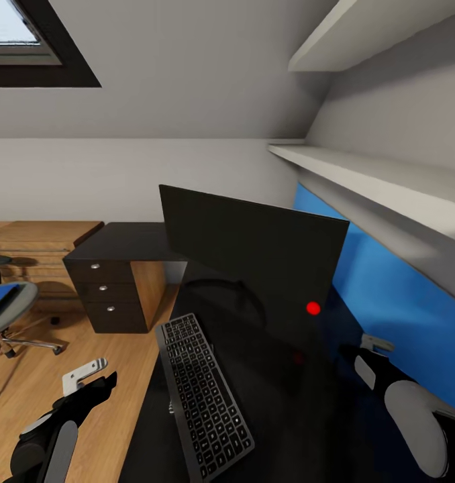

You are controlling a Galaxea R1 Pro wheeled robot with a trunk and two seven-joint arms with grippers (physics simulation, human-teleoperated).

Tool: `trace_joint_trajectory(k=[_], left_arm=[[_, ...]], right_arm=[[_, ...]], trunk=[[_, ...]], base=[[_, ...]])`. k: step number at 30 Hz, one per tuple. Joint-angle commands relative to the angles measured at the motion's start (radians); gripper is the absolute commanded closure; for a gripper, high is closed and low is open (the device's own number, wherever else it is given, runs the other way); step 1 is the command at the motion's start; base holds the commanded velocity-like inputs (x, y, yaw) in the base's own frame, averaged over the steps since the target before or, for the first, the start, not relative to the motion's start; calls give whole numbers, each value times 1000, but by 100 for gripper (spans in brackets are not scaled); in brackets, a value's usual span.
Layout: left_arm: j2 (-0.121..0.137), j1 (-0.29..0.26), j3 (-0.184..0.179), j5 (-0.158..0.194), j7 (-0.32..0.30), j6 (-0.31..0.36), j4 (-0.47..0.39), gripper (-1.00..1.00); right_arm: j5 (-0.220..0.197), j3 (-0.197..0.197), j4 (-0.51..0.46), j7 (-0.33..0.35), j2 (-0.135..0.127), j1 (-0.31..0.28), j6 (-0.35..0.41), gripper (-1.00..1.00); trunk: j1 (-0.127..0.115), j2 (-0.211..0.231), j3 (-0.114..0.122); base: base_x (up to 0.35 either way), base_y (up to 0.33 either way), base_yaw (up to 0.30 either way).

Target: In the bedroom, organize the workspace by keeping the computer under the desk, ensuring the monitor is on the desk, placing the keyboard on the desk next to the monitor, placing the mouse on the desk next to the keyboard, moving the folder from the swivel chair onto the desk next to the mouse, stacking the notebook on top of the folder with the pen on top of the notebook, and positioning the swivel chair next to the desk.

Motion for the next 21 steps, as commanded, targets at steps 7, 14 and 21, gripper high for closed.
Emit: trace_joint_trajectory(k=[7,14,21], left_arm=[[-1,-1,1,11,7,4,-1,-100],[-1,-1,1,11,7,4,-1,-100],[-1,-1,2,11,7,4,-1,-100]], right_arm=[[2,-4,3,-3,0,0,8,-100],[2,-4,3,-3,0,0,8,-100],[2,-4,3,-3,0,0,8,-100]], trunk=[[27,-50,-23],[46,-85,-39],[46,-85,-39]], base=[[0,0,0],[0,0,0],[0,0,0]])
